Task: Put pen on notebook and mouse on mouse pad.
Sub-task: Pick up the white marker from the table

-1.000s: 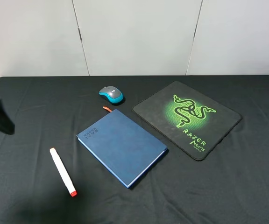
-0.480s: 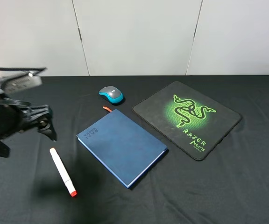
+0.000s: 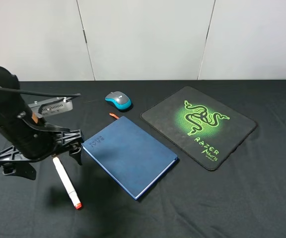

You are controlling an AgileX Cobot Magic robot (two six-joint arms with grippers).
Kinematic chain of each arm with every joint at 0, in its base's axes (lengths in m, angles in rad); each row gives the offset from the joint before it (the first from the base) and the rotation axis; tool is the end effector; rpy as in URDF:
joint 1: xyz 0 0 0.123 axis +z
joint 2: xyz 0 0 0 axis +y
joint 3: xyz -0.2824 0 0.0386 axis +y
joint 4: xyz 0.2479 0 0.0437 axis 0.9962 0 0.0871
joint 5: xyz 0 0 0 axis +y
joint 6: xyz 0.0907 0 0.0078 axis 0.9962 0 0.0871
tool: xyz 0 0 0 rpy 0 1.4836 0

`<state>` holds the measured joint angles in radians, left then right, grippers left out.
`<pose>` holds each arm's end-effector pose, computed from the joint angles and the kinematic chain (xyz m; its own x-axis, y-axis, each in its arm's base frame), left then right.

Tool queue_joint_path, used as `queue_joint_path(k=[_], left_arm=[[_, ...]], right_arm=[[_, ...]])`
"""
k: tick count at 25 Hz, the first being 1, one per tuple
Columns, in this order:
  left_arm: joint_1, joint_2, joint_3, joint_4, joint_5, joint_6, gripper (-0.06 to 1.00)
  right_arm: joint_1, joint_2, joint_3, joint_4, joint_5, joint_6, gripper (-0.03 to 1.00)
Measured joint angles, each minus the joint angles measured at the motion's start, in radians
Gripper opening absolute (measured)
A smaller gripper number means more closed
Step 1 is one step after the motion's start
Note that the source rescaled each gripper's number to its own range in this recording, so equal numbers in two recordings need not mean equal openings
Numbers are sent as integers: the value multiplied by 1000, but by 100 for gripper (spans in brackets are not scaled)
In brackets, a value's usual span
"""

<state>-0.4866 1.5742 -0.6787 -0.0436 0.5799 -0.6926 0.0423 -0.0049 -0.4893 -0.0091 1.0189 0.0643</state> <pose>0.2156 -0.1165 0.1496 -0.9622 -0.2444 -0.1201 -0.2275 0.9638 -0.1388 -0.0026 -0.0008 0.2776 -0.4246 0.0416 -0.9044 -0.0100 0.9987 0.0506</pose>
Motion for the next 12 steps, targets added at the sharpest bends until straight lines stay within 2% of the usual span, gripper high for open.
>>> queue_joint_path(k=[12], left_arm=[[-11,139,-1,0,-72,-8,95]], right_arm=[[0,0,0,0,0,0,100]])
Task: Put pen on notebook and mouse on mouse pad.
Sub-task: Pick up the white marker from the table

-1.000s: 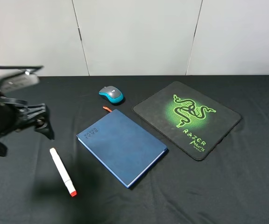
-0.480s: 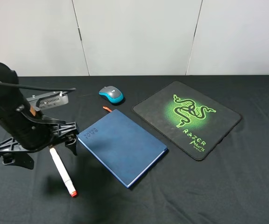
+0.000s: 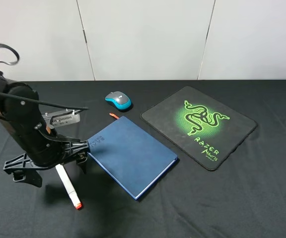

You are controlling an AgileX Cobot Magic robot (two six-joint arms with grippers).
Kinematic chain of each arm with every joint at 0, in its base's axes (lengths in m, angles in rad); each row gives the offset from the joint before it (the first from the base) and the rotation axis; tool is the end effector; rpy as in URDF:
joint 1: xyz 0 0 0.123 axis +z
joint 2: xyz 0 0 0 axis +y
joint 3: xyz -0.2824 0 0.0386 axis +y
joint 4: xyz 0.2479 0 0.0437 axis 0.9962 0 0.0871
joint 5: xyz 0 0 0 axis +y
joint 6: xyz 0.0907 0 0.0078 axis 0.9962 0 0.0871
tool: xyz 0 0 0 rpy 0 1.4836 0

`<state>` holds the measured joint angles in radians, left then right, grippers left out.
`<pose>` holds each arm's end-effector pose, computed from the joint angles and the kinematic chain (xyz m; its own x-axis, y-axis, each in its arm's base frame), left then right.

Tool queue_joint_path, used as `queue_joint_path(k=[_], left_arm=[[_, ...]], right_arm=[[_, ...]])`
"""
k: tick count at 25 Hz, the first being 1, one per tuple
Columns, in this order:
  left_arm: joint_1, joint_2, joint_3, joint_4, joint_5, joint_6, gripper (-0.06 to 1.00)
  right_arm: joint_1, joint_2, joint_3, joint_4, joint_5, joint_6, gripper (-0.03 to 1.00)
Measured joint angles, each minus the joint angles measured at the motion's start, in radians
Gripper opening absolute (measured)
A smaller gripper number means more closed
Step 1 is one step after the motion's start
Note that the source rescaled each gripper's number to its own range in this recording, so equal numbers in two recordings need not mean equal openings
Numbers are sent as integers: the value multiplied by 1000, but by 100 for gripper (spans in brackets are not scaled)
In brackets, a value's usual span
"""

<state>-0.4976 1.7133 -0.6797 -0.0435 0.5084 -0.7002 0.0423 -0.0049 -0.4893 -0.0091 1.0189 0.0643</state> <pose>0.2215 -0.1225 0.1160 -0.9682 -0.2398 -0.0717 -0.2328 0.9680 -0.0937 -0.0026 -0.0008 0.2776 -0.4246 0.0416 -0.9044 -0.0100 0.9987 0.0506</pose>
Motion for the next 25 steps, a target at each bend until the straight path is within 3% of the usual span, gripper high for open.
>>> queue_joint_path(k=[25], left_arm=[[-17,71,-1,1,-30,-8,92]], right_arm=[[0,0,0,0,0,0,100]])
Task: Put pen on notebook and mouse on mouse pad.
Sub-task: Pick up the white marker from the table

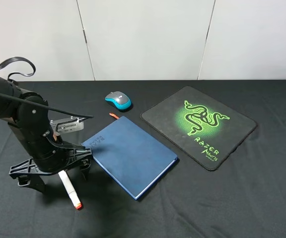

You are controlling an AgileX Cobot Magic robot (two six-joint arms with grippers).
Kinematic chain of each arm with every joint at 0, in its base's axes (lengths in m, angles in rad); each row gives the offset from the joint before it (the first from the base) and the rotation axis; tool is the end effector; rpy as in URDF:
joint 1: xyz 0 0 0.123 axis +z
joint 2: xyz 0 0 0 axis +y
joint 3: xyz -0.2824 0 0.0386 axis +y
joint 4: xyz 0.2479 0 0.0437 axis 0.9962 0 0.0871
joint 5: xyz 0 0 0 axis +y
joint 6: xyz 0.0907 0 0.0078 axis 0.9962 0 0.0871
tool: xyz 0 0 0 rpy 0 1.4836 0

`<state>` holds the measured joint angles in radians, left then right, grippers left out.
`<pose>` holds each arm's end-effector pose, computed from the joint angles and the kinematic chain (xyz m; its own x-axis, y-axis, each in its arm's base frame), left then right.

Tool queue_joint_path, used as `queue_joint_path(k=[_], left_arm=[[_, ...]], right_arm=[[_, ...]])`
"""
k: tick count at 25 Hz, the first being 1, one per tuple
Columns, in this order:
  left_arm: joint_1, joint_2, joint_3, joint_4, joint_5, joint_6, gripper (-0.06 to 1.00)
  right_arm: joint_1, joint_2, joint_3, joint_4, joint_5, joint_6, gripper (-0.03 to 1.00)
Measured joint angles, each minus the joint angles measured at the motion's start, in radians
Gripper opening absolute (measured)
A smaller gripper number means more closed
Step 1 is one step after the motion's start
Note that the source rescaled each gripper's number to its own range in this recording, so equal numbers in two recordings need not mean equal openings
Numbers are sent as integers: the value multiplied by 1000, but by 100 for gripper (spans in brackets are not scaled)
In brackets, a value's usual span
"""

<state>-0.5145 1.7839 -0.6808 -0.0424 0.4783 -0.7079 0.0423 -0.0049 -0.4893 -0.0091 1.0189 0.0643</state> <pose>0.2212 -0.1271 0.0985 -0.9724 -0.2295 -0.0433 -0.2264 0.9718 -0.0665 -0.0026 -0.0008 0.2776 -0.4246 0.0416 -0.9044 -0.0100 0.9987 0.0506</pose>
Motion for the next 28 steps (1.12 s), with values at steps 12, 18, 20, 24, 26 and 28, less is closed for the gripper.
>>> queue_joint_path(k=[12,18,20,24,26,28], left_arm=[[-1,1,0,-1,3,0,58],[-1,1,0,-2,5,0,35],[-1,1,0,-3,6,0,24],[-1,1,0,-4,7,1,1],[-1,1,0,-4,7,1,0],[-1,1,0,-4,7,1,0]], right_arm=[[0,0,0,0,0,0,100],[0,0,0,0,0,0,100],[0,0,0,0,0,0,100],[0,0,0,0,0,0,100],[0,0,0,0,0,0,100],[0,0,0,0,0,0,100]])
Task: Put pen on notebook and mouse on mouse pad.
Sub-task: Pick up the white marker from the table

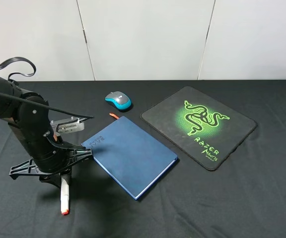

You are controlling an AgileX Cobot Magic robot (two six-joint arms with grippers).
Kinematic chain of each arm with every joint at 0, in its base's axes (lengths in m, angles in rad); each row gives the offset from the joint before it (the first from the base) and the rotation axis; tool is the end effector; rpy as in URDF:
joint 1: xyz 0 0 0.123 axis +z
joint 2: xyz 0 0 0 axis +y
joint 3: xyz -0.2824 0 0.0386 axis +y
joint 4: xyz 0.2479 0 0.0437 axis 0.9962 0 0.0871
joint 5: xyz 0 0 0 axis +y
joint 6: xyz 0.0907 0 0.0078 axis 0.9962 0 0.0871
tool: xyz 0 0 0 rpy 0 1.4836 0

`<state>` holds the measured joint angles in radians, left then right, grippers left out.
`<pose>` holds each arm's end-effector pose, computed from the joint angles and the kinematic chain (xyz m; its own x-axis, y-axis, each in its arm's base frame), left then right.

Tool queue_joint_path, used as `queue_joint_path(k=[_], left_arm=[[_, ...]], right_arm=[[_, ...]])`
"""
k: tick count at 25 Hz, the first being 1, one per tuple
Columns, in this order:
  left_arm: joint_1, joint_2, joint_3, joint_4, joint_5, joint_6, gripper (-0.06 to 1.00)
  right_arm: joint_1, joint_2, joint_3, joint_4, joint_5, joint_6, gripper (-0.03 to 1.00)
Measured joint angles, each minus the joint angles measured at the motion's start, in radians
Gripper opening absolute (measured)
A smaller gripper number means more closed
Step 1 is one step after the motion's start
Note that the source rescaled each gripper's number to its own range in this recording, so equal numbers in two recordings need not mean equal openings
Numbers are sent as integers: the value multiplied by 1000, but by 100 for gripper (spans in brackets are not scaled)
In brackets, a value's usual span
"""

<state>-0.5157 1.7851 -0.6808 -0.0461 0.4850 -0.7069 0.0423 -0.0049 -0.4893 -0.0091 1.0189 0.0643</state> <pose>0.2204 -0.1272 0.0982 -0.9725 -0.2301 -0.0361 -0.2276 0.9717 -0.0627 -0.0026 -0.0008 0.2776 -0.4246 0.0416 -0.9044 -0.0100 0.9987 0.0506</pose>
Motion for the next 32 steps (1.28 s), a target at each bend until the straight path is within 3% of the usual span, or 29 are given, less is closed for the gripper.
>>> queue_joint_path(k=[12,24,32], left_arm=[[0,-22,1,-49,55,0,0],[0,-239,-1,-79,109,-27,0],[0,-261,-102,-106,161,-27,0]], right_arm=[[0,0,0,0,0,0,100],[0,0,0,0,0,0,100],[0,0,0,1,0,0,100]])
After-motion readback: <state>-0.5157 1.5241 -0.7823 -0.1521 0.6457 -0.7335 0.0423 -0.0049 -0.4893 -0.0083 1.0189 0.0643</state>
